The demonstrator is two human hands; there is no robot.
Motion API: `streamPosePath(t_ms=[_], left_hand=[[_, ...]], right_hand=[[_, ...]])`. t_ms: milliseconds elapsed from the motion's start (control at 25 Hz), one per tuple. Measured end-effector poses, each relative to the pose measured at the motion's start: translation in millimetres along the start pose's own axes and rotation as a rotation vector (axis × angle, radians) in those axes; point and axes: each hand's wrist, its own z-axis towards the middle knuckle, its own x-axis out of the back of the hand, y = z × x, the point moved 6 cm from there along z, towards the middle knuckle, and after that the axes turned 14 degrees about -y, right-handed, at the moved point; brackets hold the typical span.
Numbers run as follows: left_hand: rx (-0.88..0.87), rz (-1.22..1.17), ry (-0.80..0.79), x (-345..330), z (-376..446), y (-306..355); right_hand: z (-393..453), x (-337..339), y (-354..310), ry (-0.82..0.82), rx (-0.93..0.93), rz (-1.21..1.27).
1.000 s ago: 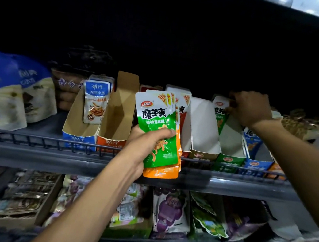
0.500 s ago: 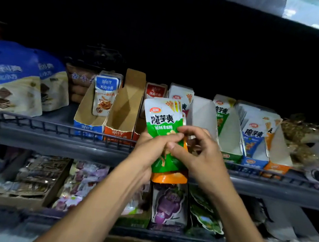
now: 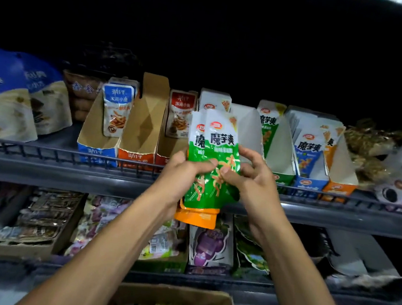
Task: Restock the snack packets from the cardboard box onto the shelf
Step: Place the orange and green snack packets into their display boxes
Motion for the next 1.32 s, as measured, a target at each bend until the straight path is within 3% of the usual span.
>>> streamPosePath(t_ms=[120,320,480,640,720,920,1000,1080,1200,1320], left_hand=[[-0.070,0.073,-0.017,-5.0,-1.4,7.1],[-0.082,-0.064,-0.048,-10.8,1.3,5.5],[-0.077,-0.144,0.017,1.1,5.9,8.9],[-0.065,-0.179,0.025,5.8,9.3,10.0],[-0.062,-0.193,0.011,6.7,10.7,10.2],[-0.060,-0.248,-0.002,10.8,15.2,15.4],[-0.061,-0.254,0.005,13.5,15.4,16.6],[-0.065,-0.245,0.007,15.8,15.4,17.9],[-0.075,-0.267,0.009,17.7,15.2,19.9],[-0.081,-0.260,0.010,15.5,13.0,20.1]], right_hand=[[-1.4,4.7,-1.8,-0.004,-0.002,0.101],[-1.4,18.8,-4.8,0.086,0.022,0.266],[7.9,58.3,-22.1,0.155,-0.053,0.164],[44.7,123.1,-83.7,0.358,0.176,-0.228],[71.8,135.7,-113.1,0.367,0.247,-0.438],[125.2,137.3,-111.4,0.241,0.104,-0.822],[136.4,133.0,-97.1,0.145,-0.040,-1.133],[145.4,126.1,-88.4,0.096,-0.061,-1.532],[150.3,117.5,-82.7,0.204,0.056,-1.823],[143.4,115.3,-91.2,0.439,0.052,-1.818]])
